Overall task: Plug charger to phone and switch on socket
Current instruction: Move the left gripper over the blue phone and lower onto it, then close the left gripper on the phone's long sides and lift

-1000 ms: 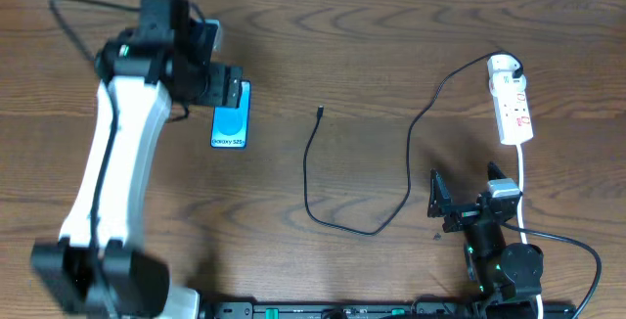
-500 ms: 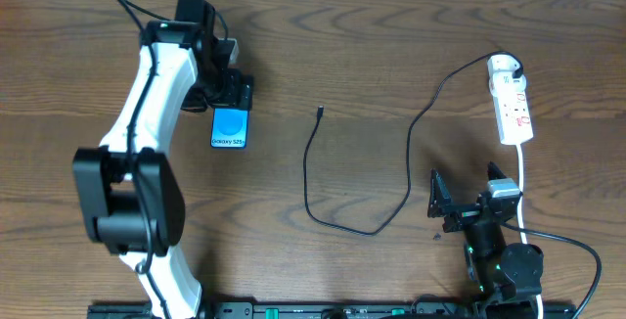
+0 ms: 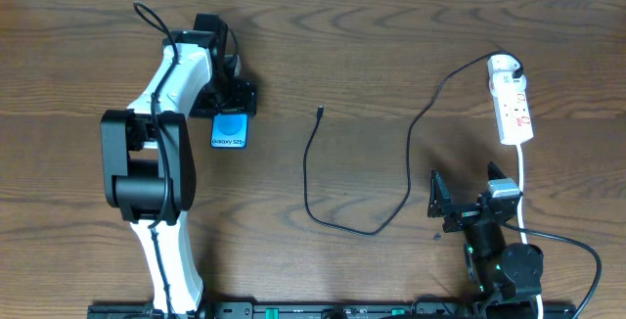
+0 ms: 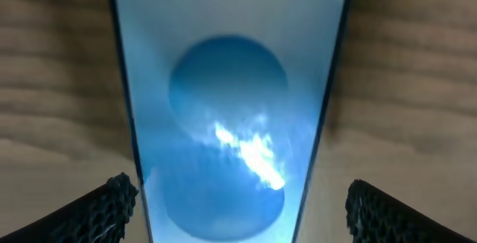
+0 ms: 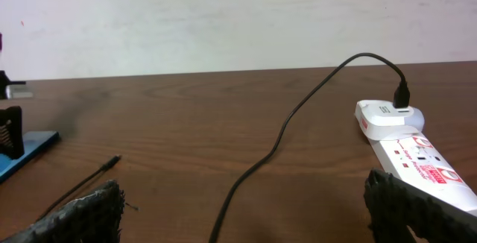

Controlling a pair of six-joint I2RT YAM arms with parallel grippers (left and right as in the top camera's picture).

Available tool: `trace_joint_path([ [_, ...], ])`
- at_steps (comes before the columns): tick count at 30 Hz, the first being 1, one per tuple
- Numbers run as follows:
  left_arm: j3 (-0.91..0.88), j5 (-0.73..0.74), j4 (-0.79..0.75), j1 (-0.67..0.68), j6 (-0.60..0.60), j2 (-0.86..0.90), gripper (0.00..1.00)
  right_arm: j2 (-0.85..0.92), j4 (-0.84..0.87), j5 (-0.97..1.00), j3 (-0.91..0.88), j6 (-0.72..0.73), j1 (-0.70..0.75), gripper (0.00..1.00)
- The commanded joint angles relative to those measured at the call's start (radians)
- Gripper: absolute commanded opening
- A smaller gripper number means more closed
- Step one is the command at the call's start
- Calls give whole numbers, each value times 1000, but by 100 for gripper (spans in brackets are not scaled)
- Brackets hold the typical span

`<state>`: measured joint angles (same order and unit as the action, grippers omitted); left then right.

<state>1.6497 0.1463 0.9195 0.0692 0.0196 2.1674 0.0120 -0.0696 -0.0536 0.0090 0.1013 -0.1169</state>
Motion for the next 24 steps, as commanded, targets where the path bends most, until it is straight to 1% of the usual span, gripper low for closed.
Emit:
trace_joint_path([
  [1,-11,-32,-28,2,17,13,92,-6,-1,-5,-3,-9,5,99],
  [6,-23,-32,-76,2,14,19,92,-6,-1,-5,-3,-9,5,99],
  [13,-50,-50,-103,3,16,21,92,-6,-1,-5,-3,-9,5,99],
  [24,-151,-54,-187,13,21,21,92,-6,-1,-5,-3,-9,5,99],
])
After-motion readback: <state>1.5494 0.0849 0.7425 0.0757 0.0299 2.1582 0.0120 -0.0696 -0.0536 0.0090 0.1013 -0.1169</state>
